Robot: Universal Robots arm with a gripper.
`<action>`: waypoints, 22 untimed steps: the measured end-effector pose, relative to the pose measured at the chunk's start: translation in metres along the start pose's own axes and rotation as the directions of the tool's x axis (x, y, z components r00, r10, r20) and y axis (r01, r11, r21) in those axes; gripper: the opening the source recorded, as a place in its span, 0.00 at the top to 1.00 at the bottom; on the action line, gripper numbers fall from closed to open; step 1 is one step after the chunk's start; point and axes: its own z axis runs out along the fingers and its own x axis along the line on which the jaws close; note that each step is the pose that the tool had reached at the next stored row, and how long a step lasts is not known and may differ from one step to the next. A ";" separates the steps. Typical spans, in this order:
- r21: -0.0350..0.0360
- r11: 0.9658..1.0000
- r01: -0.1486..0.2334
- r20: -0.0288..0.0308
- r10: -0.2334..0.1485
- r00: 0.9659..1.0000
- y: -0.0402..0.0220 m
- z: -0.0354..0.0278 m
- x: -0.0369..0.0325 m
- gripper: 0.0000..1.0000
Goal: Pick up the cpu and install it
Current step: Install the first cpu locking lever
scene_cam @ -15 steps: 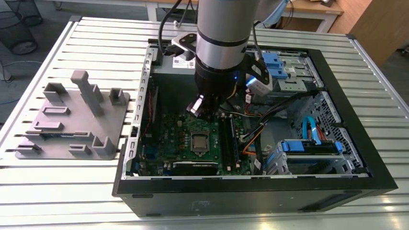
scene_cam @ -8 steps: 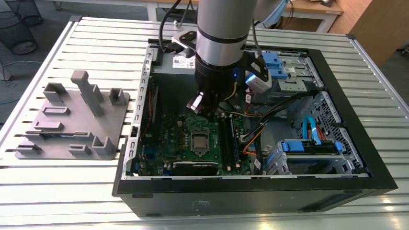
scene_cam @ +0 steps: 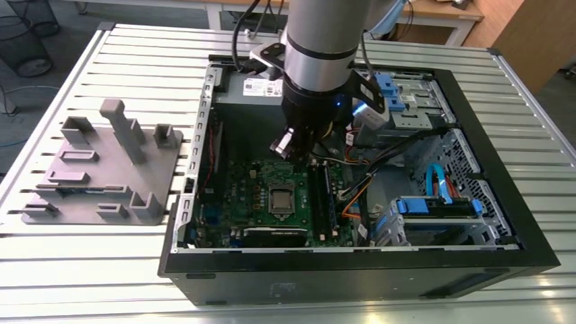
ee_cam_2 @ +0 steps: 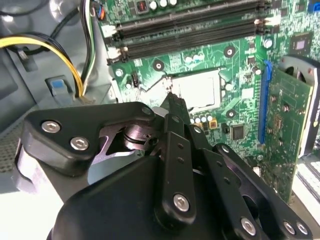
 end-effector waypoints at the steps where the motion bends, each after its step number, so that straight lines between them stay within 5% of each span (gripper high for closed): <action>1: 0.000 1.000 0.000 0.000 0.000 1.000 0.0001 0.0000 -0.0010 0.89; 22: 0.000 1.000 0.000 0.000 0.000 1.000 0.0109 0.0002 -0.0229 0.89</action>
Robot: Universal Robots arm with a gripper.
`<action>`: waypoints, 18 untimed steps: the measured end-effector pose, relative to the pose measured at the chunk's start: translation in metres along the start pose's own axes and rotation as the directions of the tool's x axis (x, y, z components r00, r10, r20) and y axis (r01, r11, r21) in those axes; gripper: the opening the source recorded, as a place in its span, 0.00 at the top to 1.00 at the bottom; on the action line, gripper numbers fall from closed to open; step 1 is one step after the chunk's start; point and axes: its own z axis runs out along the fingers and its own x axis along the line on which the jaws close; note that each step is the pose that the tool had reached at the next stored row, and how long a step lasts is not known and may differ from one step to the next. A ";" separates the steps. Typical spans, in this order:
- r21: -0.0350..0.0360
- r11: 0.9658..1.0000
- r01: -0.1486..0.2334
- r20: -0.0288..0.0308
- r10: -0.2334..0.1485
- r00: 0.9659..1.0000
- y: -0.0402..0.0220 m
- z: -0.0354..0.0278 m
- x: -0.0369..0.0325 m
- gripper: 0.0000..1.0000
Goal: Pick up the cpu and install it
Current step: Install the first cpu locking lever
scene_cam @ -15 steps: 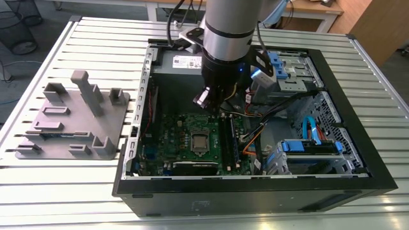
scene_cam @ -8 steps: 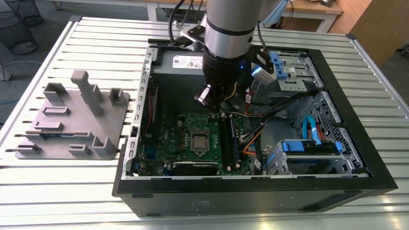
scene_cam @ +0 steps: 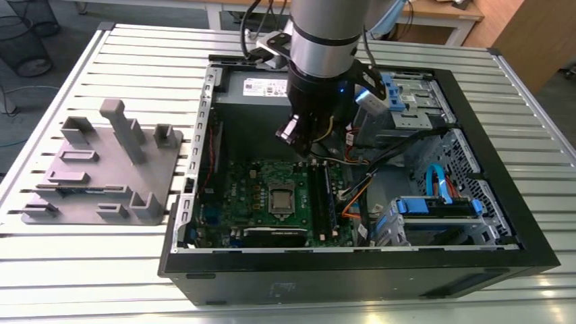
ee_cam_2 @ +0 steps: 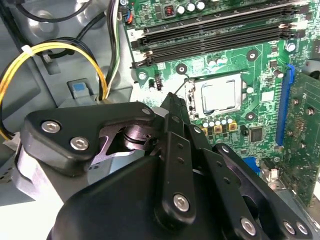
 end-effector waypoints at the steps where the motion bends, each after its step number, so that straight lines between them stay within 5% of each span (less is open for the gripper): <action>1: 0.000 1.000 0.000 0.000 0.000 1.000 0.0005 0.0002 -0.0009 0.89; 18: 0.001 1.000 0.001 -0.001 -0.001 1.000 0.0086 0.0116 -0.0104 0.89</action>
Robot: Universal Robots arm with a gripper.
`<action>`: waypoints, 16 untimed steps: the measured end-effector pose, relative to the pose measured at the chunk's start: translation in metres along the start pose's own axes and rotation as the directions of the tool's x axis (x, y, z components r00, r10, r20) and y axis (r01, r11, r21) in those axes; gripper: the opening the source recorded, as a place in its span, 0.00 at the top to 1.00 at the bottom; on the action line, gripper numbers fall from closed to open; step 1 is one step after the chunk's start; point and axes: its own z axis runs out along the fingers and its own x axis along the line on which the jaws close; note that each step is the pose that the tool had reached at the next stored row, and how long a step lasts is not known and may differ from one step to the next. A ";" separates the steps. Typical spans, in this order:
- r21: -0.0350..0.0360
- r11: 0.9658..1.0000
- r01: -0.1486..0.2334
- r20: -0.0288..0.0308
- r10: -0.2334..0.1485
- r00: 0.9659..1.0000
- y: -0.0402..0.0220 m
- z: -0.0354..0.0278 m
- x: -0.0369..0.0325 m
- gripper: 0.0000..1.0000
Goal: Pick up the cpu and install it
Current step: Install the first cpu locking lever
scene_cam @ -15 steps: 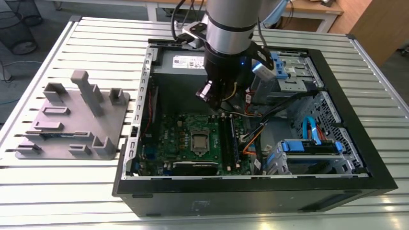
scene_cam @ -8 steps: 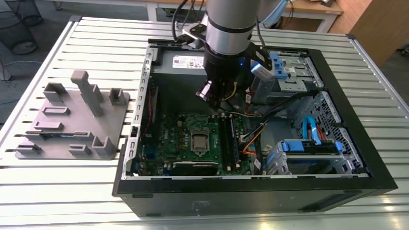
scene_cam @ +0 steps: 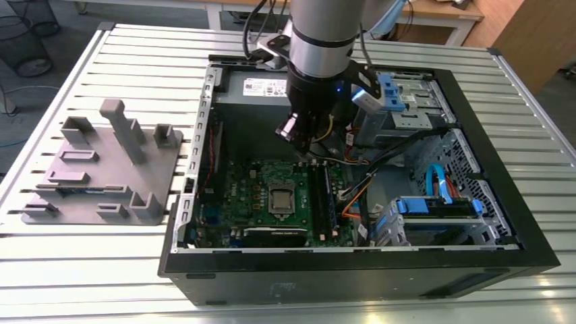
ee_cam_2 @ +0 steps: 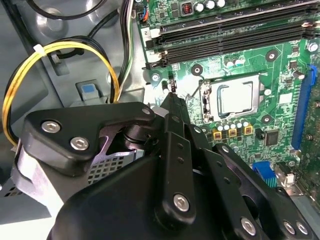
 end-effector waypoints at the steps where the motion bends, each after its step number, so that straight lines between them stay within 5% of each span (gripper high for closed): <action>1: 0.000 1.000 0.000 0.000 0.000 1.000 0.0001 0.0003 0.0001 0.89; 16: 0.013 1.000 0.017 -0.015 -0.017 1.000 -0.0033 0.0006 0.0103 0.89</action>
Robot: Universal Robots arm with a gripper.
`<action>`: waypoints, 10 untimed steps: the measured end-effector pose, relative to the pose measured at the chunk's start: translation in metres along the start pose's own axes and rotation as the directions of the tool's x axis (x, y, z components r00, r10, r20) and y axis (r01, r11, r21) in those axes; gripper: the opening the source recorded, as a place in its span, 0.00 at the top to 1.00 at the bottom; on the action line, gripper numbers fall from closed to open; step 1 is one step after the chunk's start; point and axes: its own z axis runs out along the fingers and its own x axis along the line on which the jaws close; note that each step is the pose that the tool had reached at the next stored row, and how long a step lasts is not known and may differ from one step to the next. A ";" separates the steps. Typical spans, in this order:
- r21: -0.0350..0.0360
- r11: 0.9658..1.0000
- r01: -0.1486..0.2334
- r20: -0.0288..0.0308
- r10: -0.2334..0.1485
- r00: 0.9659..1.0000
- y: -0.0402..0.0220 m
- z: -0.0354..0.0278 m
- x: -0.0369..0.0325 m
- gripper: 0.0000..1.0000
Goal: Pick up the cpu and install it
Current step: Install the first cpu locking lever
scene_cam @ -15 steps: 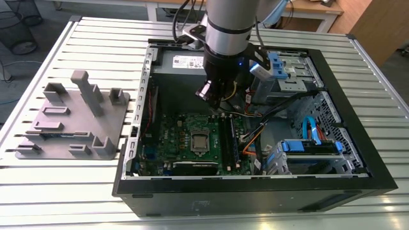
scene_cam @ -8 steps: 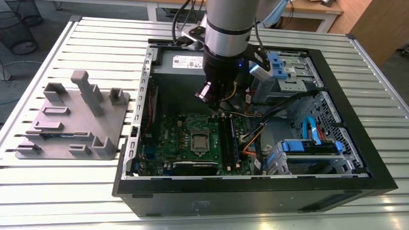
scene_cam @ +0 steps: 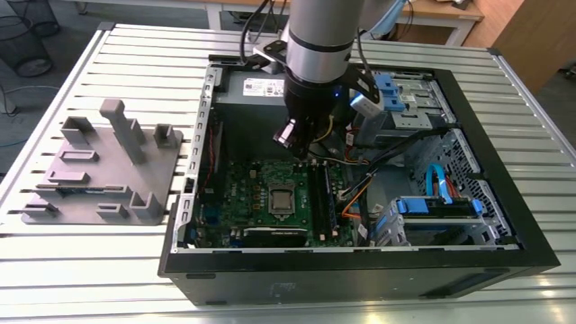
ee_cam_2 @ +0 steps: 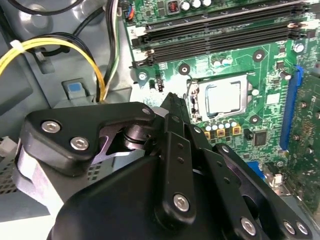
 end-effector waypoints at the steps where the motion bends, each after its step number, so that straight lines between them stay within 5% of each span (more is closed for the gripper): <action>1: 0.001 1.000 0.001 -0.001 -0.001 1.000 -0.0003 0.0000 0.0010 0.89; 10: 0.004 1.000 0.004 -0.004 -0.004 1.000 -0.0103 0.0005 0.0147 0.89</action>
